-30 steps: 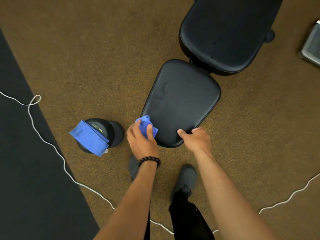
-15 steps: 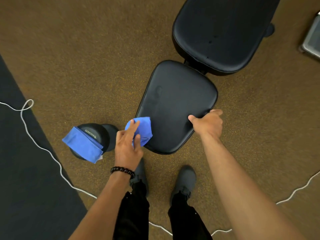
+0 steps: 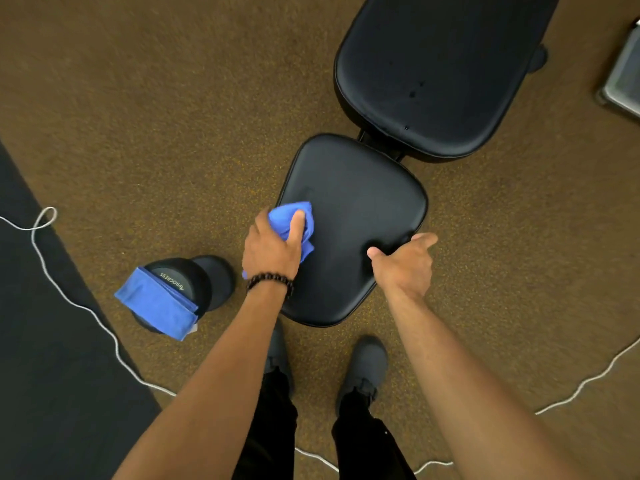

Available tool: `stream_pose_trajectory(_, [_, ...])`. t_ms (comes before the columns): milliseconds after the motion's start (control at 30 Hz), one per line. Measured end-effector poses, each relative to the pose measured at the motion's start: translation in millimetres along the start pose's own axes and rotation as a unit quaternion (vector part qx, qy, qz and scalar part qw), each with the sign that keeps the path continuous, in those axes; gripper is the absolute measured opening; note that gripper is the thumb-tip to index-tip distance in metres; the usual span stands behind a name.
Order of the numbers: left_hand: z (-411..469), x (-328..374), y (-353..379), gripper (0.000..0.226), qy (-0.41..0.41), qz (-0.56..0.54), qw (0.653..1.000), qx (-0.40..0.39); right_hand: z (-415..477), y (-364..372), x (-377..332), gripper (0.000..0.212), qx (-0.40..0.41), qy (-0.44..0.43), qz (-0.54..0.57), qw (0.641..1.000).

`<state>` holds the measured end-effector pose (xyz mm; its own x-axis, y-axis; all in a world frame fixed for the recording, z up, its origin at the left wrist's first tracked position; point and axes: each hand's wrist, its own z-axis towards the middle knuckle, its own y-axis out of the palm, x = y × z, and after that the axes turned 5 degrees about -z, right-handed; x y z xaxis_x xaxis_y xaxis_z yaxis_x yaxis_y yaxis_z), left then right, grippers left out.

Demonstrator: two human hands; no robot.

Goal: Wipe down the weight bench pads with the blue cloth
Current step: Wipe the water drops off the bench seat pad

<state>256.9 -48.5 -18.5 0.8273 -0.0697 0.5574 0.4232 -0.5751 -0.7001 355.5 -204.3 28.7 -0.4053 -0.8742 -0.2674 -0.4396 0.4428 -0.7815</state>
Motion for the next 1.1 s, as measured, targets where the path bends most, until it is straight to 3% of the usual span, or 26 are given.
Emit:
stream_pose_trajectory(200, [88.6, 107.0, 22.6, 0.081, 0.092, 0.069, 0.991, -0.075, 4.5, 0.7, 2.4, 0.073, -0.003, 0.004, 0.009, 1.000])
stream_pose_trajectory(300, [109.4, 124.2, 26.6, 0.076, 0.106, 0.078, 0.985, -0.110, 7.3, -0.9, 4.3, 0.072, -0.006, 0.007, 0.014, 1.000])
stream_pose_trajectory(567, [51.1, 23.9, -5.4, 0.070, 0.025, -0.020, 0.991, -0.128, 3.4, -3.4, 5.1, 0.073, -0.012, 0.015, 0.030, 0.999])
stream_pose_trajectory(767, [-54.9, -73.0, -34.0, 0.075, 0.035, -0.039, 0.994, -0.099, 4.8, -4.5, 5.9, 0.074, -0.015, 0.017, 0.031, 0.999])
stream_pose_trajectory(867, [-66.6, -63.3, -17.8, 0.076, 0.009, -0.034, 0.998, -0.060, 6.4, -3.5, 5.3, 0.075, -0.011, 0.014, 0.022, 1.000])
stream_pose_trajectory(967, [-41.3, -30.7, -2.1, 0.062, -0.018, 0.020, 1.000, 0.017, 9.4, 0.4, 6.7, 0.076, -0.008, 0.008, 0.011, 1.000])
stream_pose_trajectory(1100, [22.0, 24.1, -1.7, 0.057, 0.037, 0.070, 0.997, -0.019, 11.6, 4.2, 7.3, 0.076, -0.015, 0.003, 0.021, 1.000])
